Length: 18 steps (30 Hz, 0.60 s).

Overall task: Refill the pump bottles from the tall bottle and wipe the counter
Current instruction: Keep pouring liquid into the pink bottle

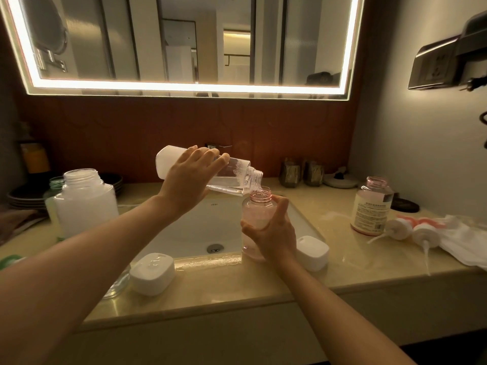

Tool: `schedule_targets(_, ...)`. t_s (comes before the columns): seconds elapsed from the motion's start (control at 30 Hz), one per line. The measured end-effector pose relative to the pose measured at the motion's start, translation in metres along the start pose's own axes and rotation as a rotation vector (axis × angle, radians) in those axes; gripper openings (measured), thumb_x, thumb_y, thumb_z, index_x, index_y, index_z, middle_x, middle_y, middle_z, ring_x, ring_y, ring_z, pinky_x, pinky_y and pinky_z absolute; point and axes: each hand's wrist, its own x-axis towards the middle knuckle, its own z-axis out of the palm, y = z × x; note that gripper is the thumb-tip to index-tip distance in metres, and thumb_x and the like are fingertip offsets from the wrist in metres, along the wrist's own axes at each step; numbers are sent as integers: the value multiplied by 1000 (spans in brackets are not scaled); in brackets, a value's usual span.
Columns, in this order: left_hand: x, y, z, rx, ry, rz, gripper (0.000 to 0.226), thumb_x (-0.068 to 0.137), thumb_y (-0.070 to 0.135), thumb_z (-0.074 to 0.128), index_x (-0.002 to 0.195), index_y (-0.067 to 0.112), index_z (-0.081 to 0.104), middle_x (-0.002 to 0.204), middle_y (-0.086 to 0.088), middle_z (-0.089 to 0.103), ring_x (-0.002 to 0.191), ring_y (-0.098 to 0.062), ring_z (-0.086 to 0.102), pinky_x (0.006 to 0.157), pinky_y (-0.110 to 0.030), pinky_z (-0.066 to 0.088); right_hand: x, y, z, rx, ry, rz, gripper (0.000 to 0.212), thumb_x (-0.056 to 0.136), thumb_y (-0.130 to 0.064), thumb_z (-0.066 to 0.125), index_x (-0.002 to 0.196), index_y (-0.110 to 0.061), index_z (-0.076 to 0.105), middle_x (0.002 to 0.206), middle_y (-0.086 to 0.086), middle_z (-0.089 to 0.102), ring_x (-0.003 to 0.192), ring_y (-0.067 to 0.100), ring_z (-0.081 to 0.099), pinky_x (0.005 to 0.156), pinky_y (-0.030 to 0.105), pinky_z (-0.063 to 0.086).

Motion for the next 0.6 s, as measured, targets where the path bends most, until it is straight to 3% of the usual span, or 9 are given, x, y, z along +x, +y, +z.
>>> schedule_targets(0.6, 2, 0, -2, 9, -7, 4, 76, 49, 0, 85, 116, 10, 51, 108, -16, 63, 96, -33, 61, 89, -48, 47, 0, -2, -1, -7, 2, 8, 86, 67, -45, 76, 130, -17, 24, 132, 7, 48, 109, 25, 56, 83, 28, 50)
